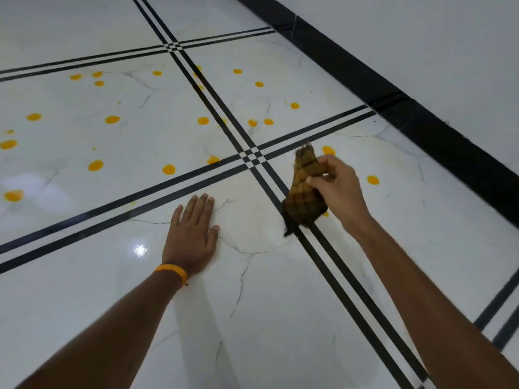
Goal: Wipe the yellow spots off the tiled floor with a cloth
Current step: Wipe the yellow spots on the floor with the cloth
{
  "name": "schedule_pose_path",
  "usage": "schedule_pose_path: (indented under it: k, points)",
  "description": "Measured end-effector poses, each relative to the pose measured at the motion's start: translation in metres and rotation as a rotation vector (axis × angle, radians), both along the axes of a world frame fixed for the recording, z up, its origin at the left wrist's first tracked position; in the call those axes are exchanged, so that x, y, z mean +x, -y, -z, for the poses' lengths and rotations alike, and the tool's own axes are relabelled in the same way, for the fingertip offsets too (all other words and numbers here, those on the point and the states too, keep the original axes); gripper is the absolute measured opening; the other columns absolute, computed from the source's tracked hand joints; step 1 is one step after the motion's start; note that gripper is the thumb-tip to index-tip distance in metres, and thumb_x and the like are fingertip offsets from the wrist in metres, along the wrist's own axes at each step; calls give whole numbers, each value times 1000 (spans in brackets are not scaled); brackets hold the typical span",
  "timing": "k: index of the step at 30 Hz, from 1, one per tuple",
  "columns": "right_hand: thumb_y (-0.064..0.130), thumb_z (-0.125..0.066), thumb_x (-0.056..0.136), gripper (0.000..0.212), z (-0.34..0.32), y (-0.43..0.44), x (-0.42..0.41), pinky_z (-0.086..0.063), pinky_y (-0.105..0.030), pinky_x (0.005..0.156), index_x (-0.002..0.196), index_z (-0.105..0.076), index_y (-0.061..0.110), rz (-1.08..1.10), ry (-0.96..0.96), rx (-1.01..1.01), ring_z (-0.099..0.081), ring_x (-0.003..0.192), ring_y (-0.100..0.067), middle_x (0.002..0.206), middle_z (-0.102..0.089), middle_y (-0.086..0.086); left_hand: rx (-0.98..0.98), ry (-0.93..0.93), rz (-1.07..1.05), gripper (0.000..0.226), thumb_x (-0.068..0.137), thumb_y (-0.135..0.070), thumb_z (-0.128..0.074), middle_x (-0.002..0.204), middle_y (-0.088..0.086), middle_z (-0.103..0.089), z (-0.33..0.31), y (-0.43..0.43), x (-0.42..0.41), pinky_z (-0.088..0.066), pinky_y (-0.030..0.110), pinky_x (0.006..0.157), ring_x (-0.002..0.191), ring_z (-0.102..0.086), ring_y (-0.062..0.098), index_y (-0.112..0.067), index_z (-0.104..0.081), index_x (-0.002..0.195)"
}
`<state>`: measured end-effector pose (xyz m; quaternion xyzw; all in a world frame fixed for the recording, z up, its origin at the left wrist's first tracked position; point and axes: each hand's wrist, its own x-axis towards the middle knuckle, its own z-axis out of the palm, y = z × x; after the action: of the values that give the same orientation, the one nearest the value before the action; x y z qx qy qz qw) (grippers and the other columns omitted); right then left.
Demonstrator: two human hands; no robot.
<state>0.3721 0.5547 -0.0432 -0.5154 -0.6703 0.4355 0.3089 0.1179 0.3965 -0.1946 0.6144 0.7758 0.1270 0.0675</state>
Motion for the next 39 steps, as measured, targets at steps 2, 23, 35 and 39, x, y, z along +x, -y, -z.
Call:
schedule_pose_path:
  k: [2,23,35,39]
  points:
    - [3,-61,91,24,-9,-6,-5,-56,-26,81,101,-67,24,-59,96,241,-67,93,-12,96,-71,7,-3,3,0,66,100,-45,-21,167,3,-13,1,0,0,-9,47,125,155,-7,20,-17,-15,160]
    - [50,-28,107,75,117,16,-71,-2,-48,127,160,-9,1,112,802,21,1,157,-35,169,-2,-23,-15,4,27,68,100,-46,-20,167,4,-11,0,0,-3,-8,48,126,155,-5,21,-17,-12,160]
    - [51,-20,104,75,132,-45,-5,-7,-49,127,161,-12,3,-241,916,404,-8,157,-30,170,-11,-16,-27,-10,26,66,101,-46,-18,168,3,-8,3,-2,-6,-10,48,126,155,-2,18,-17,-8,160]
    - [50,-22,105,70,136,2,57,-7,-44,128,162,-13,11,-574,858,551,-6,158,-22,171,-8,-5,-64,-9,20,65,102,-45,-18,169,2,-4,-2,0,-1,-9,49,126,155,1,17,-18,-5,160]
